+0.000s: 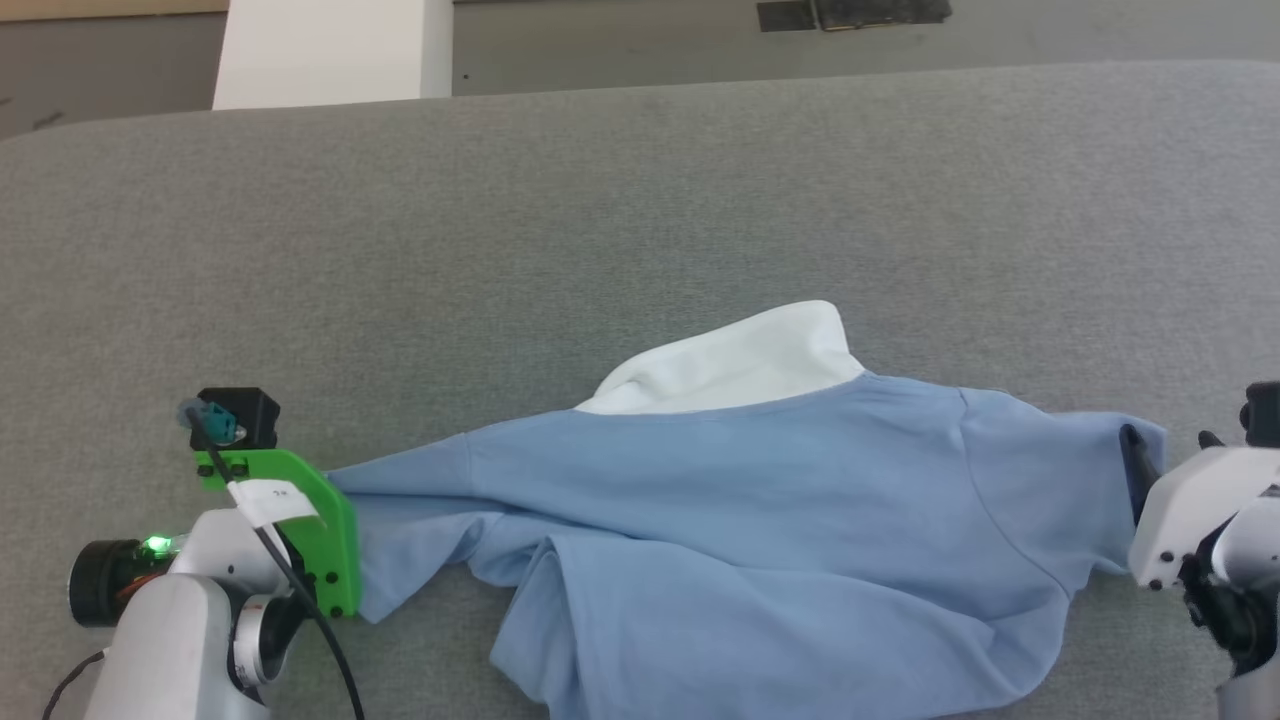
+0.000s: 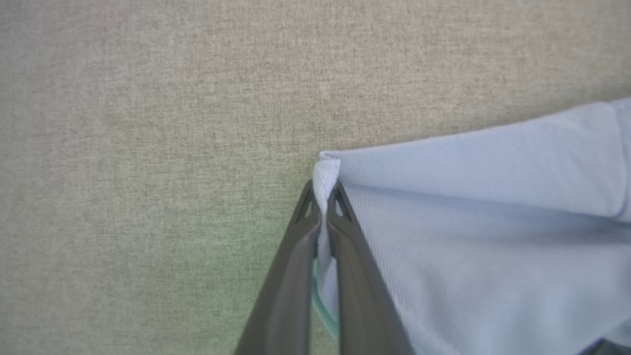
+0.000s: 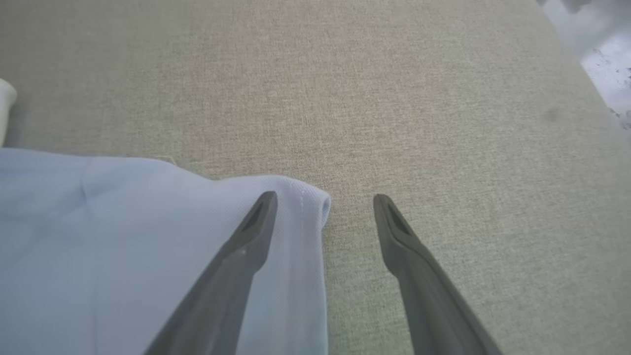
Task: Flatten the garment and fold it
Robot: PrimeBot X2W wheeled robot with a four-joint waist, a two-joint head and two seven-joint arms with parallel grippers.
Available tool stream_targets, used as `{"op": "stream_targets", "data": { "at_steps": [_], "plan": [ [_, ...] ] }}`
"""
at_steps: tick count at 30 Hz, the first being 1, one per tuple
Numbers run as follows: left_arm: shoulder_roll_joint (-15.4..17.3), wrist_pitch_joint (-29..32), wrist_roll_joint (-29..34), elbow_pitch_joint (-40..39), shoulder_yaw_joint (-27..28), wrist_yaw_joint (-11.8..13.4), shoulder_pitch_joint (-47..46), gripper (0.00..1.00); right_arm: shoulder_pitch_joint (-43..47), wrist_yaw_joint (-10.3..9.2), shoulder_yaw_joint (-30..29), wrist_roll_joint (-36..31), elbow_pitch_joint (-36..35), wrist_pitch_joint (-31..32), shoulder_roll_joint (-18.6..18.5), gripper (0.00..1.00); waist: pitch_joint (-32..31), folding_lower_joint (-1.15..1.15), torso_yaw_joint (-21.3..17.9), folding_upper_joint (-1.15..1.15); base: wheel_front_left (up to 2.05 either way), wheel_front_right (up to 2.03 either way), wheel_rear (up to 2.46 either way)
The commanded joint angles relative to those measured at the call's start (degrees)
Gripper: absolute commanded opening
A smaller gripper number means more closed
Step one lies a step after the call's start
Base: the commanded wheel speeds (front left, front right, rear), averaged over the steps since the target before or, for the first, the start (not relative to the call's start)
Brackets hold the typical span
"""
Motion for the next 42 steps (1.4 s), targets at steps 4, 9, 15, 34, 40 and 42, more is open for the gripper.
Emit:
{"op": "stream_targets", "data": {
  "at_steps": [4, 9, 15, 34, 40, 42],
  "plan": [
    [-0.13, 0.15, -0.11, -0.86, -1.65, -0.67, 0.07, 0.0, -4.38, -0.09, 0.25, 0.1, 4.44, 10.63, -2.11, 1.0, 1.13, 0.0, 2.47, 0.0, 0.0, 0.0, 0.0],
    [-0.6, -0.11, -0.23, -0.7, -2.86, -1.14, -0.77, 0.0, -6.14, -0.09, 1.93, 2.15, 5.62, 22.6, -3.74, 0.96, 1.79, 0.0, 3.62, 0.0, 0.0, 0.0, 0.0],
    [-0.33, -0.56, -0.38, -0.78, -3.45, -1.6, -1.36, 0.0, -6.81, -0.09, 3.21, 3.59, 3.37, 31.02, -5.93, 0.0, 2.06, 0.0, 3.84, 0.0, 0.0, 0.0, 0.0],
    [7.35, -10.22, -5.68, -7.95, -0.66, -7.56, -20.93, 0.0, -26.15, -0.09, 15.64, 7.01, -9.14, 26.51, -18.92, 0.0, 0.8, 0.0, 2.51, 0.0, 0.0, 0.0, 0.0],
    [7.4, -11.8, -6.34, -7.26, 1.57, -6.07, -33.04, 0.0, -39.5, -0.09, 20.45, 6.83, -8.77, 24.79, -21.63, 0.0, 2.39, 0.0, 2.0, 0.0, 0.0, 0.0, 0.0],
    [7.44, -12.82, -5.83, -6.18, 2.04, -5.31, -37.26, 0.0, -44.4, -0.09, 21.82, 6.46, -7.6, 23.75, -22.01, 0.0, 3.55, 0.0, 1.87, 0.0, 0.0, 0.0, 0.0]
  ]
}}
